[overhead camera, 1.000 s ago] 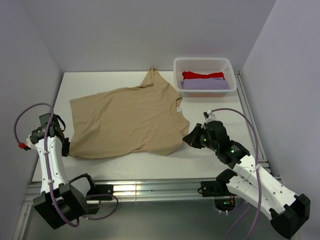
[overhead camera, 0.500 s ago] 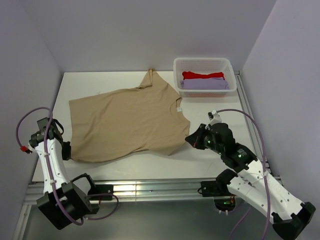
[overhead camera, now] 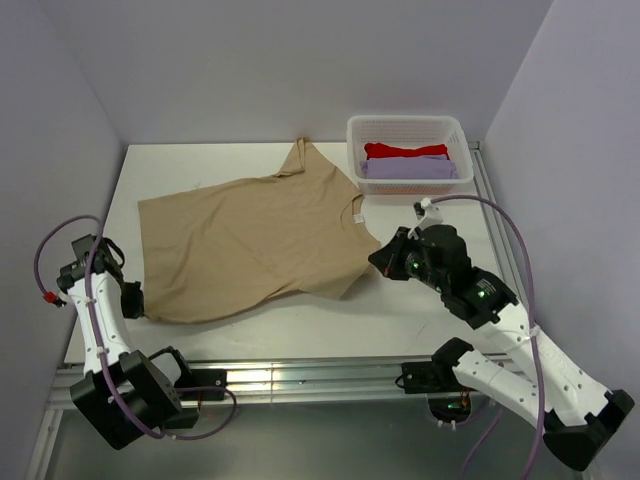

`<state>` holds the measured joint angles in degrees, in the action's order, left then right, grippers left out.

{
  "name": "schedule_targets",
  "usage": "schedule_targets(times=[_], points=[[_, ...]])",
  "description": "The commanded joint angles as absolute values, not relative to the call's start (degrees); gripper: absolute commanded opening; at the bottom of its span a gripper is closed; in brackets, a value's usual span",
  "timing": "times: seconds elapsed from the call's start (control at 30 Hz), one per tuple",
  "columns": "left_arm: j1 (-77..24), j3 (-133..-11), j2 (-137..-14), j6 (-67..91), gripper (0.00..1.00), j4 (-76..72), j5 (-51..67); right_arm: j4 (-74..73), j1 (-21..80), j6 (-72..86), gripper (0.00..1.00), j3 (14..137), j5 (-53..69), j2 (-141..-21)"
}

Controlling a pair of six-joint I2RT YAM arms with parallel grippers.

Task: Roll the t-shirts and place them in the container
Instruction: Flatten the tshirt

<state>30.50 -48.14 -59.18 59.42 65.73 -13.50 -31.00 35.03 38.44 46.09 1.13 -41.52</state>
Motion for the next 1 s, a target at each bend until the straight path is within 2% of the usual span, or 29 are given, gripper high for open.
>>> schedule_targets(times=[0.0,0.77,0.97], points=[[32.0,-48.3,-60.0,57.9,0.01,64.7,-12.2,-29.4,35.5,35.8,0.00,49.5,0.1,-45.0],[34.1,-53.4,-61.7,61.5,0.01,70.2,-13.8,-28.6,34.7,30.4,0.00,64.0,-0.3,-62.0],[34.0,-51.8,-61.0,61.7,0.00,69.3,-16.3,-28.6,34.4,30.6,0.00,62.1,3.3,-61.4]])
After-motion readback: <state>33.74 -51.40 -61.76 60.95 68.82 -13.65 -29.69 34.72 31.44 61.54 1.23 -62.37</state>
